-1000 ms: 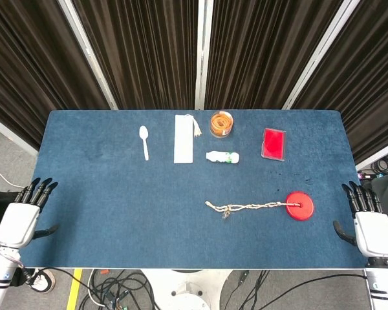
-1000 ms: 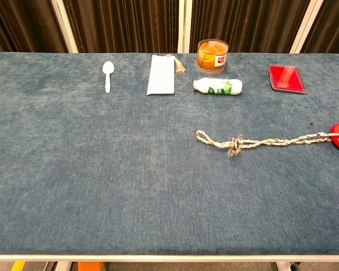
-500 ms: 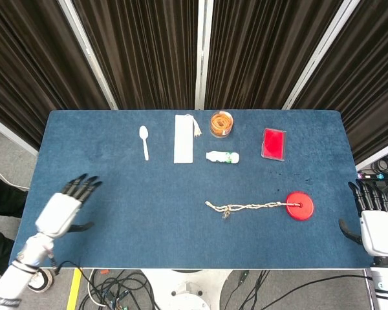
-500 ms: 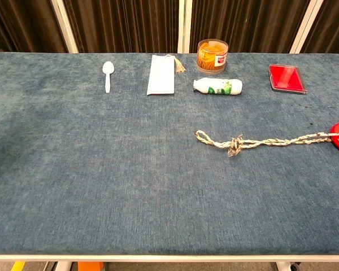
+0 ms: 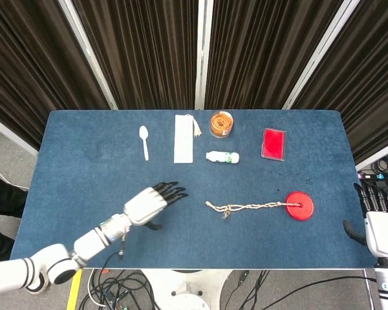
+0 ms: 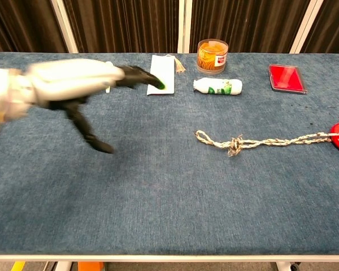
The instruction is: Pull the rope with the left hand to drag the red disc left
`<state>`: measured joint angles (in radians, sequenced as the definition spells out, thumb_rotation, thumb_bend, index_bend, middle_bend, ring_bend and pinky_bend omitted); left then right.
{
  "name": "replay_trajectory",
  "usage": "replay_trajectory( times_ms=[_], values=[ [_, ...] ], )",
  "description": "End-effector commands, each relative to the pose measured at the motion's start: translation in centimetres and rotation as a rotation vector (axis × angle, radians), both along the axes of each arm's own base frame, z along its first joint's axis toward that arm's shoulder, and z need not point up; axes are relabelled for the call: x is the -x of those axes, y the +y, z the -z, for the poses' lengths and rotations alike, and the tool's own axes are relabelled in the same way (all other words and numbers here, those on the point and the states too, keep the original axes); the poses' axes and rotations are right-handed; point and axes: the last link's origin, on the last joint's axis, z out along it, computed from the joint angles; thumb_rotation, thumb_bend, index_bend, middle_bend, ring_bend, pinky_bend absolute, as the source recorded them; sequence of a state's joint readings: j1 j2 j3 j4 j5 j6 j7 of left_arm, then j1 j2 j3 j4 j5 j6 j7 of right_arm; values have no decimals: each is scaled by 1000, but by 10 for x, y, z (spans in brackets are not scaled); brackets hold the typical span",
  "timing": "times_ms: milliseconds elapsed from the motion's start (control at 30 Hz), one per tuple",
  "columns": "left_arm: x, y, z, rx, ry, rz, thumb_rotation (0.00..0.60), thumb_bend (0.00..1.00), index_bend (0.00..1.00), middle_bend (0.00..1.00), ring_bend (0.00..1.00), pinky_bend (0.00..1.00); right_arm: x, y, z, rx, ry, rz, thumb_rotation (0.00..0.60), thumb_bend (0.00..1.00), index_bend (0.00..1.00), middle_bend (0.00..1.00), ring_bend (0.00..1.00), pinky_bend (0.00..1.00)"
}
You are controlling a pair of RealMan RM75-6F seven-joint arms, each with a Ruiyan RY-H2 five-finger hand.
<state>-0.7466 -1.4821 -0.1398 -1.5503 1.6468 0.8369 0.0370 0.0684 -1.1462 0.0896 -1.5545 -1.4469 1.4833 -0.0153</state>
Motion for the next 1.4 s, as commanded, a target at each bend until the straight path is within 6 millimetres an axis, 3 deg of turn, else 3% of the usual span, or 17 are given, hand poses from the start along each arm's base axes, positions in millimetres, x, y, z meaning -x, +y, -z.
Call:
replay_trajectory(
  times_ms=[33,567,933,1400],
  values=[
    [-18,10,21,31,34,27,600,31,100,78,0,159,2,0,0,1,-3,4,600,212,0,40,0,0],
    [-60,22,64,121,84,78,600,54,100,92,0,159,8,1,-2,11,-15,14,600,212,0,47,0,0],
    [-55,31,74,122,148,79,600,65,100,158,0,158,14,1,-2,11,-25,27,600,212,0,47,0,0],
    [-58,29,79,162,145,75,600,108,100,213,0,156,19,1,-2,11,-27,41,600,213,0,47,0,0]
  ],
)
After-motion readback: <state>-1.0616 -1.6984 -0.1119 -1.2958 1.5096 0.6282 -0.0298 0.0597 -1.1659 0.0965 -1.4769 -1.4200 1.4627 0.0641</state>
